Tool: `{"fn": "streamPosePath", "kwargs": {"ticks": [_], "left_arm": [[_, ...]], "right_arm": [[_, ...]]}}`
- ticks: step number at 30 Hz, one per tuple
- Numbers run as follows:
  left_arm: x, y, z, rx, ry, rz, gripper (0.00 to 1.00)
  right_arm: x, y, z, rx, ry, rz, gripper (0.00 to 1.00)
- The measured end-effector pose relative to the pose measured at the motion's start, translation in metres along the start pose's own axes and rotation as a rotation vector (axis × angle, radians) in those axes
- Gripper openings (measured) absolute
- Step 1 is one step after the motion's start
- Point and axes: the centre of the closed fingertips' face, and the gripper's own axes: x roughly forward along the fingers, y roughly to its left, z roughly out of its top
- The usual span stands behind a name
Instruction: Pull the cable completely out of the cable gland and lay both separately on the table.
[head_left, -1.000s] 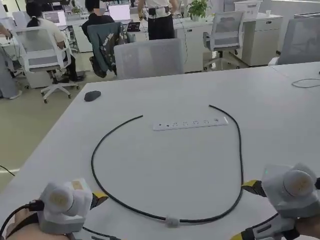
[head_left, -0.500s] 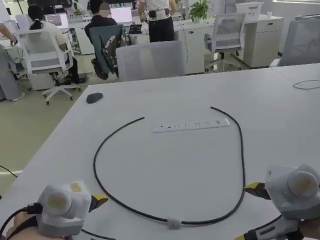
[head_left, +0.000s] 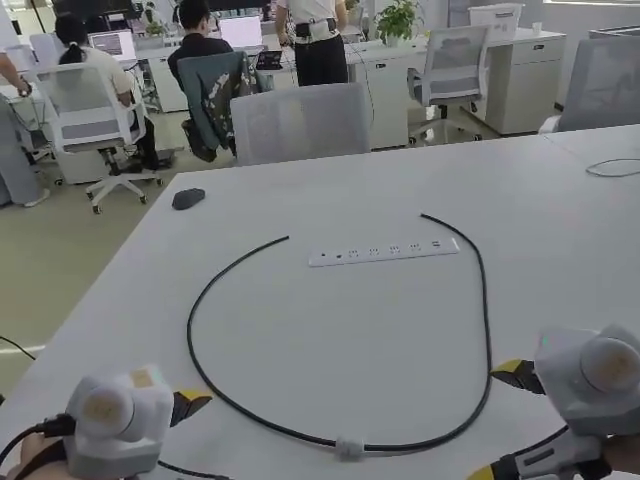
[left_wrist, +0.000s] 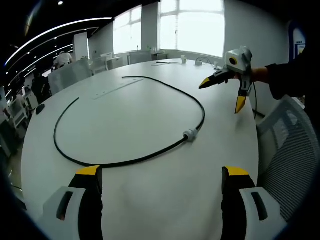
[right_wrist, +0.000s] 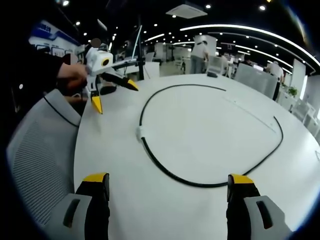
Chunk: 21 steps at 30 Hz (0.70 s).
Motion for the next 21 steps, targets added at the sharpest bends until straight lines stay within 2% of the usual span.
{"fn": "streamPosePath", "kwargs": {"ticks": [11,14,16,17,18,20,21], "left_arm": [[-0.001,-0.002,-0.004,0.005,0.015,-0.012,0.99],[-0.002,0.002,-0.001,0.011,0.002,0.003,0.99],[-0.003,0.002,0.002,-0.01,-0.011,-0.002,0.99],[-0.003,0.003,0.003,-0.008,-0.017,0.006,0.99],[-0.004,0.006,0.004,-0.005,-0.023,0.021,0.99],[-0.004,0.003,0.008,-0.027,-0.044,0.011,0.99],[-0.004,0.003,0.007,-0.022,-0.042,0.013,0.99]], "right_arm": [[-0.001,0.0,-0.002,-0.009,0.013,0.004,0.99],[-0.001,0.001,0.0,-0.006,0.008,0.007,0.99],[-0.001,0.004,0.007,-0.003,-0.019,0.022,0.99],[-0.001,0.006,0.013,-0.024,-0.045,0.031,0.99],[-0.001,0.007,0.013,-0.041,-0.044,0.032,0.99],[0.0,0.009,0.013,-0.055,-0.036,0.03,0.99],[0.001,0.01,0.014,-0.054,-0.037,0.036,0.99]]}}
